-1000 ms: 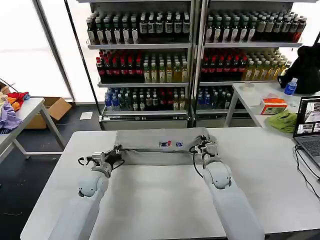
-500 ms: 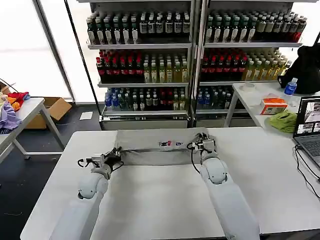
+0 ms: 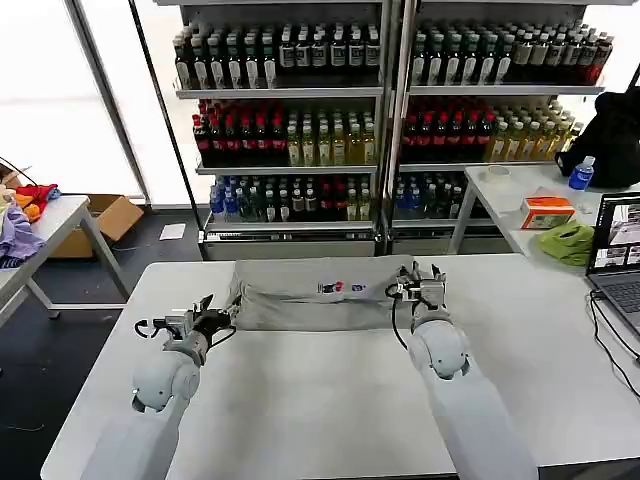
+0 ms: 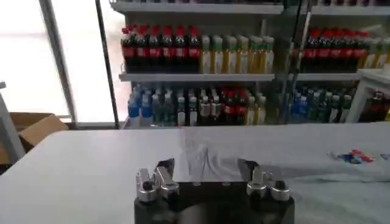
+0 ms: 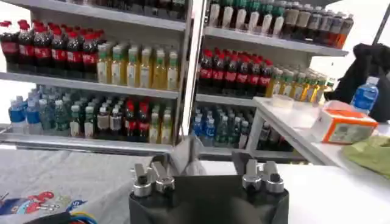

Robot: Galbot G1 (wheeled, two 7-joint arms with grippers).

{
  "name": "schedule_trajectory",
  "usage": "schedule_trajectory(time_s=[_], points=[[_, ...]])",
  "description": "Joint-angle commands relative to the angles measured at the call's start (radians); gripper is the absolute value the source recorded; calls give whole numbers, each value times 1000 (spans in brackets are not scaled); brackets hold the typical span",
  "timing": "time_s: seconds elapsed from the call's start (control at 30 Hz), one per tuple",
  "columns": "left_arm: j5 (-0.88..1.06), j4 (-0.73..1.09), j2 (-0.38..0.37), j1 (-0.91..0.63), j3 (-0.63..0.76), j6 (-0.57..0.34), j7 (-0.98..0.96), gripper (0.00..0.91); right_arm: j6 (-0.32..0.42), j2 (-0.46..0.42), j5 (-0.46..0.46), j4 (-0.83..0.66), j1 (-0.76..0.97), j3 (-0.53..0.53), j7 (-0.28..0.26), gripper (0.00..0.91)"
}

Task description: Fold and organize the clothes.

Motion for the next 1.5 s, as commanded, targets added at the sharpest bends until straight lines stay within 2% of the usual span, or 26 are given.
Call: schedule_trajectory(time_s=[0.03,0.23,0.5,0.67,1.0,1.5], points=[[-15,-120,29,72,-17,31,-7,907,-22,-38,45,107,-64,12,27,907],[8,-109,27,107,-11,31,-3,907,-23,-21,65,77,-40,17,55,907],[21,-63,6,116,8,31,-1,907,-23,-63,53,139,-210,52,34,907],[19,-29,13,78,21,31,-5,907,-23,-72,56,141,-268,70,46,907],[-14,33,10,17,19,29,-19,907,-23,-72,48,109,-266,76,34,907],[-6,127,-9,-44,26,23,-15,907,-21,-26,34,12,-164,51,13,907]])
